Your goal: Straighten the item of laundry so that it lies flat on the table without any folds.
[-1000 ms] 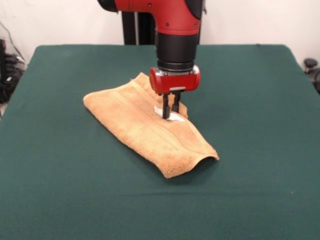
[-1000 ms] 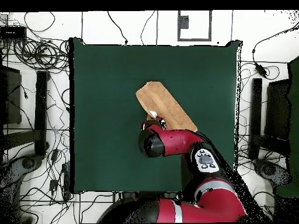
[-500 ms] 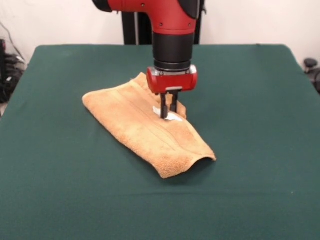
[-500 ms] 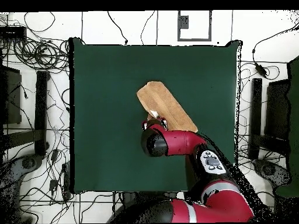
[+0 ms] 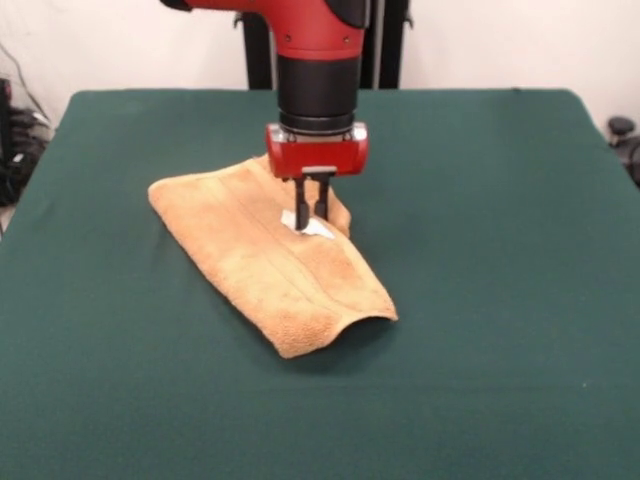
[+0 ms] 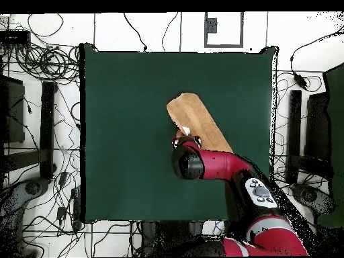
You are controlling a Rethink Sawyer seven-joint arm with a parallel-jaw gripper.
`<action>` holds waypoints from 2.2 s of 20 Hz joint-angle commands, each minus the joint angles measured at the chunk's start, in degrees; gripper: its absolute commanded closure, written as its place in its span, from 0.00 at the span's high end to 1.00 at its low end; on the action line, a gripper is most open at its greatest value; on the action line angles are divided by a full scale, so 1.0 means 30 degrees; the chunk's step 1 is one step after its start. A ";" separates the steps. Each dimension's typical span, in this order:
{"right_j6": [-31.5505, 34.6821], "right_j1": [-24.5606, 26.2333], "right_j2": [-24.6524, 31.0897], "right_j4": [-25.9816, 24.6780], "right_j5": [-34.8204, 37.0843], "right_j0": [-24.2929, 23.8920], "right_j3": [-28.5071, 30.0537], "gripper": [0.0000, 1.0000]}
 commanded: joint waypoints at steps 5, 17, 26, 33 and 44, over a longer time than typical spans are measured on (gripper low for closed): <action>0.2271 -0.1367 0.1428 0.1658 0.4794 -0.0384 0.1078 0.00; 0.2068 -0.1755 0.2022 0.2069 0.5550 -0.0957 0.1080 0.00; 0.2033 -0.1817 0.2182 0.2028 0.5294 -0.1208 0.1338 0.00; 0.1989 -0.1939 0.2183 0.2032 0.5424 -0.1300 0.1493 0.00; 0.0713 -0.3239 0.1939 0.2489 1.0104 -0.1060 0.0218 1.00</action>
